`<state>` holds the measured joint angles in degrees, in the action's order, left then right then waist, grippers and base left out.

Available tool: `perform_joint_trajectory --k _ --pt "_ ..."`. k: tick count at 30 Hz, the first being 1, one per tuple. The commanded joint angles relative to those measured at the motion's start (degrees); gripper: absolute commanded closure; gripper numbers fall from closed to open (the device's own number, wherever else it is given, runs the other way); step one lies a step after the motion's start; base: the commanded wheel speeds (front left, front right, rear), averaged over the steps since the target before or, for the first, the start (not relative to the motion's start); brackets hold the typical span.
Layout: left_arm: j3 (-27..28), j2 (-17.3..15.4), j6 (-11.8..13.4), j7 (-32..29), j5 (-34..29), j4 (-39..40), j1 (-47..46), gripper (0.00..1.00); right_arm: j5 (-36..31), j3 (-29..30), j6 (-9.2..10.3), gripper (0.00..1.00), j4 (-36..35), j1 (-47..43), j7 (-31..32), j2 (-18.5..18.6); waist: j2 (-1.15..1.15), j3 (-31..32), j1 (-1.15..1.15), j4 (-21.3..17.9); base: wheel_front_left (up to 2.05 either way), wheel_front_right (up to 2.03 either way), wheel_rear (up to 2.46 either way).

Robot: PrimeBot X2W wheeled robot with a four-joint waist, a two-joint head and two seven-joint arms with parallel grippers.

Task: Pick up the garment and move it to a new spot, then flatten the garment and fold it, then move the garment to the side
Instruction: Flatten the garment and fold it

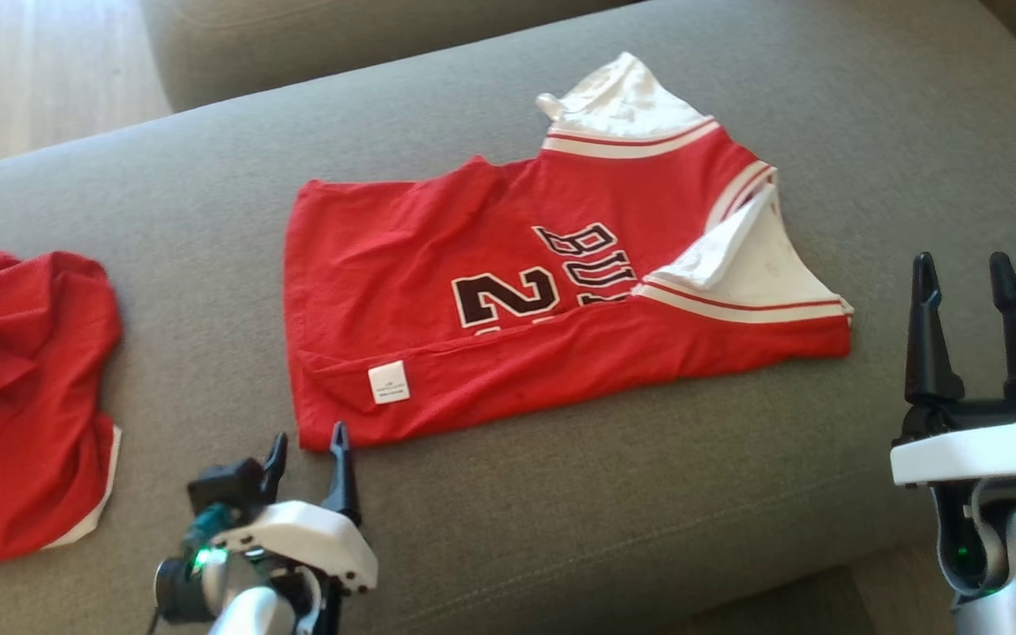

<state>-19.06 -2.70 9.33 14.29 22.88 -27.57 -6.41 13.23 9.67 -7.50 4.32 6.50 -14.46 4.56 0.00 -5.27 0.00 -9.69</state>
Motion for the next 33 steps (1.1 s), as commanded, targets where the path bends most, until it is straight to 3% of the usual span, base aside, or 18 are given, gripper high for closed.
perform_joint_trajectory --k 1,6,15,17,18,24,33 --pt "2.79 -0.19 1.06 0.71 2.60 -0.66 -2.53 0.00 -0.37 -1.50 0.01 0.00 -2.30 0.75 -0.51 -0.07 0.00 -0.48 0.00 -1.05 0.00 0.00 0.00" --pt "2.93 -0.19 1.93 0.71 3.72 -6.25 -4.92 0.00 -0.47 -0.75 0.01 0.00 -2.62 0.98 -0.51 -0.30 0.00 -0.92 0.00 -2.01 0.00 0.00 0.00" --pt "2.09 -0.18 -0.34 0.71 5.25 -10.70 -7.02 0.00 -1.13 0.11 0.01 0.00 -3.14 1.02 -0.52 -0.63 0.00 -1.46 0.00 -2.00 0.00 0.00 0.00" --pt "1.50 -0.18 -0.92 0.71 5.73 -11.53 -7.57 0.83 -1.22 0.15 0.01 0.00 -3.01 1.11 -0.52 -0.74 0.00 -1.58 0.00 -1.87 0.00 0.00 0.00" --pt "1.28 -0.18 -1.11 0.71 5.91 -11.76 -7.89 1.00 -1.17 0.11 0.01 0.00 -2.80 1.17 -0.50 -0.80 0.00 -1.63 0.00 -1.78 0.00 0.00 0.00" --pt "1.97 -0.18 -1.43 0.71 5.76 -8.03 -8.93 1.00 -1.56 1.20 0.01 0.00 0.36 1.37 1.05 -1.12 0.00 -1.71 0.00 -0.16 0.00 0.00 0.00" --pt "2.97 -0.18 -1.40 0.71 2.52 1.96 -5.67 1.00 3.25 5.41 0.01 0.00 8.93 3.48 5.22 -1.64 0.00 -1.87 0.00 3.47 0.00 0.00 0.00"
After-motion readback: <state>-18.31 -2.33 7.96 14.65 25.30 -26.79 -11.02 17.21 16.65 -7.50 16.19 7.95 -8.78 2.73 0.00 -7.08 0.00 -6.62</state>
